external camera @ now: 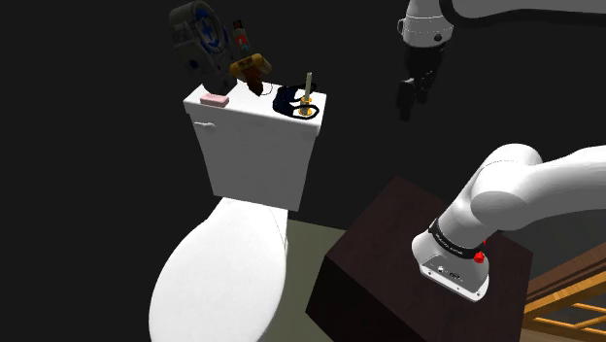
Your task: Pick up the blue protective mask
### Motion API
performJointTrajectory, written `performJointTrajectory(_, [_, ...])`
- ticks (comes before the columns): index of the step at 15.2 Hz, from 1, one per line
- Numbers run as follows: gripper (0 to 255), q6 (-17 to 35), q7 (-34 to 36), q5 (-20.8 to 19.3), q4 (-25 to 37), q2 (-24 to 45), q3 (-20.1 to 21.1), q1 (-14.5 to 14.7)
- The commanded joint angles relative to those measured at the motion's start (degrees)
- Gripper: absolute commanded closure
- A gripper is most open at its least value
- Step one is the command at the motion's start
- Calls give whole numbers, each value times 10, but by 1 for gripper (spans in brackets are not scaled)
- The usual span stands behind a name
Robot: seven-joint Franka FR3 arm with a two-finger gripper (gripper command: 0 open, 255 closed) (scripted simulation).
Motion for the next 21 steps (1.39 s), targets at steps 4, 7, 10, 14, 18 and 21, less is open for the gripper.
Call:
performJointTrajectory(4, [0,59,-2,-4,9,54,-1,0])
performJointTrajectory(7, [0,113,-4,-7,26,110,-2,0])
performJointTrajectory(10, [0,162,-6,-11,49,168,-2,-1])
performJointTrajectory(14, [0,219,-8,-17,89,246,-1,-1])
performJointTrajectory(18, [0,265,-10,-23,140,325,1,0])
performJointTrajectory(21, [0,293,-11,-28,186,384,2,0])
